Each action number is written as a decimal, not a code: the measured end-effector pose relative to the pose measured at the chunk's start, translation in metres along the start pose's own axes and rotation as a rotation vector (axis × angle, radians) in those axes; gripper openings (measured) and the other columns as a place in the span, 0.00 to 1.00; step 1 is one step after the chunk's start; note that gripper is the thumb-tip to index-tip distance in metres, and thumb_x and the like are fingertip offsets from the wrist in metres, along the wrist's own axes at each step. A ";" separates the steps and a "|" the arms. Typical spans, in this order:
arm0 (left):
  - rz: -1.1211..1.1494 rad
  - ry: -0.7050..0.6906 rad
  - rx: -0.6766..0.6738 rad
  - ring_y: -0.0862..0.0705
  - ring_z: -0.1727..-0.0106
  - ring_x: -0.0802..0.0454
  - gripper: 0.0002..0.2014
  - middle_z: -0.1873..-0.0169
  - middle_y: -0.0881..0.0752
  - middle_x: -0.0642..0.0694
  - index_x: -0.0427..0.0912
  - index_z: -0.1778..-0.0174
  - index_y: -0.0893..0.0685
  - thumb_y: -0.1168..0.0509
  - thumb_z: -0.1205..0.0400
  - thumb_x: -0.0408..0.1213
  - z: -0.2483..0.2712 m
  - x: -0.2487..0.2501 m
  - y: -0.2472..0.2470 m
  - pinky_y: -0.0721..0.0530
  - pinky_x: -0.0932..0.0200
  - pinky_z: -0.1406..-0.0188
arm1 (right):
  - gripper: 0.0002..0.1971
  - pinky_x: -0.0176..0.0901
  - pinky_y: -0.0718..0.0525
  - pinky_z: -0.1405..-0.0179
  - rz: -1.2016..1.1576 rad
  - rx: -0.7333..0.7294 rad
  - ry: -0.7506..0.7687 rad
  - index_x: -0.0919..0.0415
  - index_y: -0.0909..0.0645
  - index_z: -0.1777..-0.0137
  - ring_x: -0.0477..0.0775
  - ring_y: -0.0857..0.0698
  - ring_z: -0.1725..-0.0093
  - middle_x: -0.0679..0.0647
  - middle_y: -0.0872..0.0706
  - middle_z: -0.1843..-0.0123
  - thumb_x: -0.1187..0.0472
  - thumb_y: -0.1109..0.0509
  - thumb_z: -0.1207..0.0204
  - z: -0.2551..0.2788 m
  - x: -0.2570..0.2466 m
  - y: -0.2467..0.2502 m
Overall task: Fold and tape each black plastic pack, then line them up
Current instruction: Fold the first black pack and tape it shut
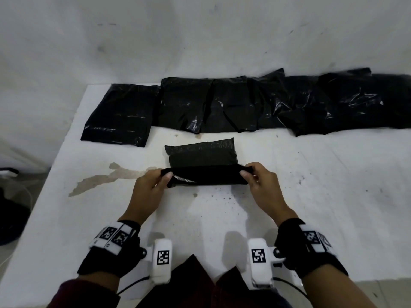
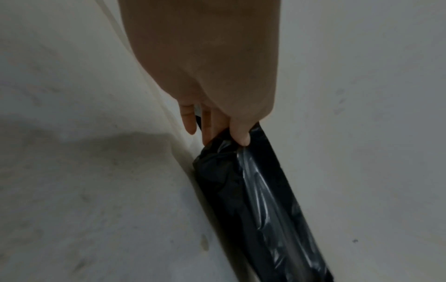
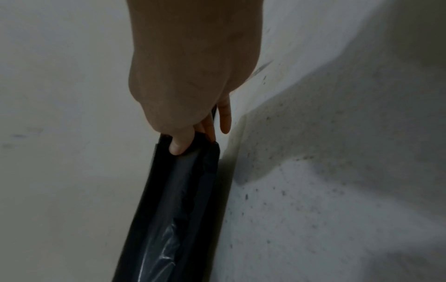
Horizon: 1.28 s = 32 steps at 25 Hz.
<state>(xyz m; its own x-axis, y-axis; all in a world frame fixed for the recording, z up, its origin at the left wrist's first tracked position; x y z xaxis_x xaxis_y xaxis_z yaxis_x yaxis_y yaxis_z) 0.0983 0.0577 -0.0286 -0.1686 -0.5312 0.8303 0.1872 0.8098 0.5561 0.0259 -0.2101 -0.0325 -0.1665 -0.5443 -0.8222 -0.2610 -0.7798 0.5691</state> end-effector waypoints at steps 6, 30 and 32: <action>0.145 -0.037 0.100 0.21 0.62 0.59 0.10 0.66 0.18 0.52 0.49 0.62 0.18 0.39 0.19 0.48 0.002 -0.001 0.008 0.23 0.63 0.57 | 0.05 0.27 0.26 0.55 -0.029 0.107 0.110 0.62 0.19 0.52 0.50 0.22 0.53 0.44 0.19 0.58 0.60 0.33 0.20 0.002 -0.004 0.006; 0.483 0.154 0.144 0.21 0.56 0.43 0.14 0.57 0.20 0.23 0.25 0.56 0.20 0.44 0.14 0.33 -0.016 -0.005 -0.002 0.21 0.45 0.50 | 0.09 0.28 0.31 0.75 -0.193 0.280 -0.015 0.60 0.23 0.60 0.42 0.26 0.71 0.50 0.23 0.73 0.62 0.36 0.18 -0.017 -0.013 -0.001; 0.463 0.153 0.129 0.22 0.56 0.43 0.14 0.58 0.20 0.24 0.25 0.55 0.20 0.44 0.14 0.33 -0.015 -0.007 -0.003 0.22 0.45 0.51 | 0.07 0.27 0.31 0.76 -0.137 0.281 0.031 0.58 0.23 0.59 0.39 0.24 0.72 0.47 0.25 0.75 0.62 0.36 0.18 -0.017 -0.017 -0.001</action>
<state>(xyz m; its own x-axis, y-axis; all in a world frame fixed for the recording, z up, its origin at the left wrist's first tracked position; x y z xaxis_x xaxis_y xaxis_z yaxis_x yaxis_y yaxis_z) 0.1131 0.0557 -0.0356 0.0492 -0.1317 0.9901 0.0855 0.9882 0.1271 0.0446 -0.2051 -0.0185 -0.0835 -0.4523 -0.8879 -0.5324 -0.7330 0.4234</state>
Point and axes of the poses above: each hand's wrist, its own z-axis away from the middle knuckle, its own y-axis out of the back of the hand, x = y × z, the point moved 9 cm from there along -z, towards the middle knuckle
